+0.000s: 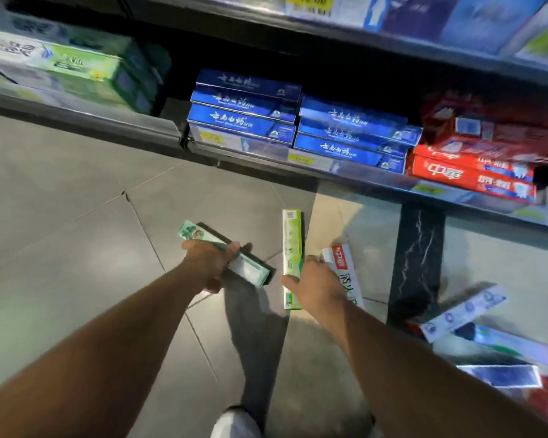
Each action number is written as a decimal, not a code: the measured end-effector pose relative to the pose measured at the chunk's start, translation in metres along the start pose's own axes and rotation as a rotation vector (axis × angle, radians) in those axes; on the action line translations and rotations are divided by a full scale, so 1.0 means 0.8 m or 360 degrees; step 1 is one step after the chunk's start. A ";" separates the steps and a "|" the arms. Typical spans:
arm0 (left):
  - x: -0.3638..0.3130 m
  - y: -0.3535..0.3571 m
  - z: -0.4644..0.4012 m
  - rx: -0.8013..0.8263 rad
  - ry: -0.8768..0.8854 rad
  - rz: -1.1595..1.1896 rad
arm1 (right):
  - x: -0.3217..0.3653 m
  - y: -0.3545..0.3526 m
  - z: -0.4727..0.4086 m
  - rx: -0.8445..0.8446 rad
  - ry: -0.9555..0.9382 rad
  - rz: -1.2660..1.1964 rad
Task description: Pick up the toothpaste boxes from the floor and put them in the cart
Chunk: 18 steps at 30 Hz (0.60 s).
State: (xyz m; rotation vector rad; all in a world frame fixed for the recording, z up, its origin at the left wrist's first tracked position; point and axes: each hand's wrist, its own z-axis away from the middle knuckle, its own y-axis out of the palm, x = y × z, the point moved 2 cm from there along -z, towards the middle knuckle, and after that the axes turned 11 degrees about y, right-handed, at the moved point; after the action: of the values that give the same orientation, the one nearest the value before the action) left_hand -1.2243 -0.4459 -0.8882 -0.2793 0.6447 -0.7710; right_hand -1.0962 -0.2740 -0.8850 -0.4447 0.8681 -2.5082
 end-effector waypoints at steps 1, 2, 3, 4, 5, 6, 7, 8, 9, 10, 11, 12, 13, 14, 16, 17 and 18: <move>0.000 0.004 -0.009 -0.0053 -0.0027 0.0084 | 0.000 0.007 -0.009 -0.0002 0.0018 -0.0011; 0.001 0.009 -0.016 -0.0083 -0.0039 0.0172 | 0.000 0.014 -0.016 0.0001 0.0026 -0.0014; 0.001 0.015 -0.022 -0.0098 -0.0052 0.0279 | 0.001 0.021 -0.022 0.0000 0.0026 -0.0019; -0.001 0.021 -0.026 -0.0086 -0.0064 0.0377 | 0.004 0.025 -0.025 -0.0015 0.0022 -0.0019; -0.003 0.026 -0.027 -0.0057 -0.0071 0.0452 | 0.007 0.028 -0.027 -0.0040 0.0023 -0.0027; -0.005 0.029 -0.027 -0.0043 -0.0078 0.0517 | 0.009 0.031 -0.029 -0.0053 0.0044 -0.0041; -0.006 0.029 -0.027 -0.0055 -0.0068 0.0550 | 0.010 0.030 -0.027 -0.0048 0.0073 -0.0074; -0.006 0.028 -0.024 -0.0053 -0.0048 0.0538 | 0.010 0.028 -0.024 -0.0023 0.0110 -0.0099; -0.006 0.025 -0.021 -0.0045 -0.0007 0.0483 | 0.007 0.024 -0.020 0.0009 0.0129 -0.0114; -0.005 0.018 -0.016 -0.0056 0.0038 0.0379 | 0.004 0.017 -0.014 0.0047 0.0134 -0.0105; -0.006 0.007 -0.006 -0.0074 0.0096 0.0218 | 0.000 0.009 -0.007 0.0077 0.0121 -0.0087; -0.009 -0.005 0.008 -0.0095 0.0153 0.0031 | -0.003 -0.002 0.005 0.0096 0.0115 -0.0070; -0.014 -0.018 0.025 -0.0097 0.0210 -0.0133 | -0.006 -0.014 0.021 0.0113 0.0118 -0.0066; -0.023 -0.030 0.048 -0.0063 0.0242 -0.0231 | -0.010 -0.028 0.041 0.0133 0.0126 -0.0073; -0.042 -0.055 0.101 0.0037 0.0251 -0.0292 | -0.014 -0.062 0.091 0.0170 0.0128 -0.0124; -0.054 -0.069 0.133 0.0077 0.0251 -0.0314 | -0.015 -0.083 0.120 0.0176 0.0123 -0.0159; -0.069 -0.084 0.168 0.0111 0.0258 -0.0343 | -0.015 -0.106 0.150 0.0188 0.0125 -0.0170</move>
State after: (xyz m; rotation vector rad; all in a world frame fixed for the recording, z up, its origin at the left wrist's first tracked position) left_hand -1.2063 -0.4517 -0.7291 -0.2256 0.7465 -1.0284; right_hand -1.0594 -0.2684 -0.7421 -0.3649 0.7374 -2.6739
